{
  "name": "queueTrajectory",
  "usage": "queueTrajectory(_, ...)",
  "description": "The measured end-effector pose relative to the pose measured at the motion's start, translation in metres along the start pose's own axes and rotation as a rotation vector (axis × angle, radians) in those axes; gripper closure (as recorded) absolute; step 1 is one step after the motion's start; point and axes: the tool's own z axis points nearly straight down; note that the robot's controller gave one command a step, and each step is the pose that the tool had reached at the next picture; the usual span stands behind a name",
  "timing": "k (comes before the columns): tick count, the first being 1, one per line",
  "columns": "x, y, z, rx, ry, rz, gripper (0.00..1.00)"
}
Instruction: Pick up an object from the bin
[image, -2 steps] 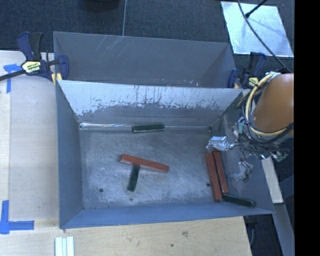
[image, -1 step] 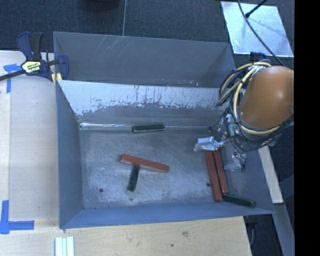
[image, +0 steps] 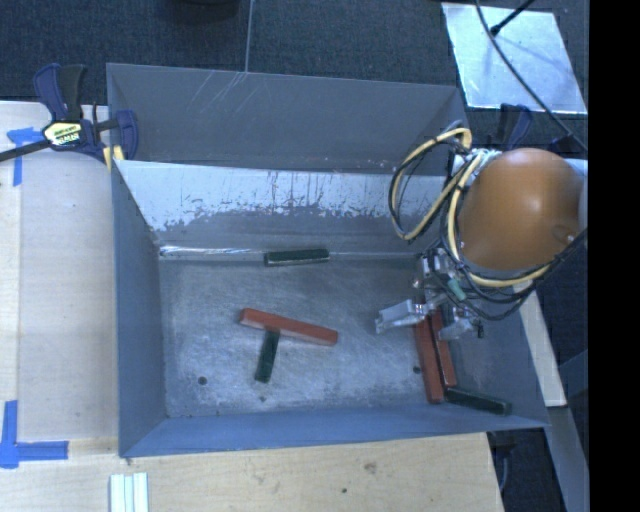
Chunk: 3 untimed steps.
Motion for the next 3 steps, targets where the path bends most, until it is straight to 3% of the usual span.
queueTrajectory(1, 0.050, -0.019, 0.036, 0.006, -0.017, -0.313, 0.00)
queueTrajectory(2, 0.054, -0.020, 0.034, 0.007, -0.011, -0.311, 1.00)
queueTrajectory(3, 0.010, -0.024, -0.107, 0.011, 0.002, -0.361, 1.00)
